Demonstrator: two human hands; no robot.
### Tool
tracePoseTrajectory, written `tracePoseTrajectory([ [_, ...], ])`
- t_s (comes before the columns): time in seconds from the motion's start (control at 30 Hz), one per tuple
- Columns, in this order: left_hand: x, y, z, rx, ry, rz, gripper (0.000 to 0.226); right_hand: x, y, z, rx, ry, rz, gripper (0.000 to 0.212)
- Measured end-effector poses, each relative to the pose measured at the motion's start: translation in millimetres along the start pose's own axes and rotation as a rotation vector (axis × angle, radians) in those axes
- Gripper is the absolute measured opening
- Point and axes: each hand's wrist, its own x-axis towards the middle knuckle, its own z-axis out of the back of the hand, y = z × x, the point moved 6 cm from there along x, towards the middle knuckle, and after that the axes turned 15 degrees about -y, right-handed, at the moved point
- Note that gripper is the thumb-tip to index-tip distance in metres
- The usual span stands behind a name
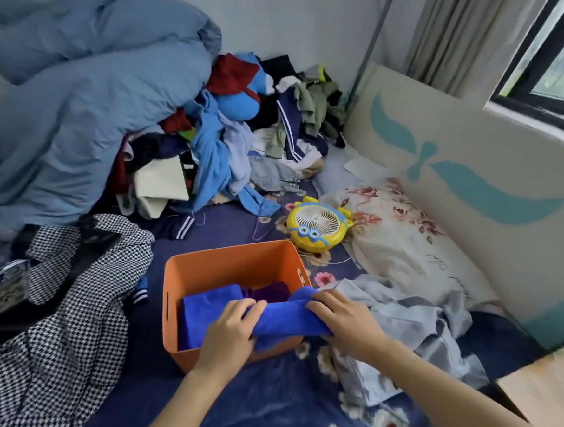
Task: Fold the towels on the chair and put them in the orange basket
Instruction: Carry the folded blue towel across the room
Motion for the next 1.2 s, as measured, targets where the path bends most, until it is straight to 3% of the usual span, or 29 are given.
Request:
tracePoseTrajectory([
  [0.27,66.2,42.8,-33.9,0.045,-0.012,0.02,0.083,51.6,-59.6,-49.3,0.08,0.016,-0.034,0.037],
  [0.37,89.9,48.0,-47.0,0.101,-0.004,-0.013,0.053,65.0,-84.1,-67.7,0.115,0.051,-0.045,0.035],
  [0.5,124.7,64.5,-71.6,0.161,0.09,0.026,0.061,83.1,-121.2,-95.6,0.206,0.17,-0.109,0.059],
  [0.67,156.2,97.5,-111.8,0.143,0.244,0.17,0.054,105.5,-167.5,-148.9,0.31,0.32,-0.285,0.047],
  [0.77,155.6,127.9,-144.9,0.129,0.43,0.31,0.051,114.0,-180.2,-188.7,0.367,0.4,-0.338,0.046],
  [1.07,120.5,168.9,-192.9,0.044,0.381,0.522,0.053,113.1,-174.4,-254.8,0.385,0.505,-0.407,0.041],
  [1.13,86.8,170.1,-213.2,0.054,0.494,0.544,0.055,95.8,-155.5,-270.0,0.31,0.526,-0.332,0.041],
  [1.2,56.3,158.8,-228.8,0.088,0.659,0.458,0.057,76.0,-134.5,-285.0,0.165,0.634,-0.209,0.047],
])
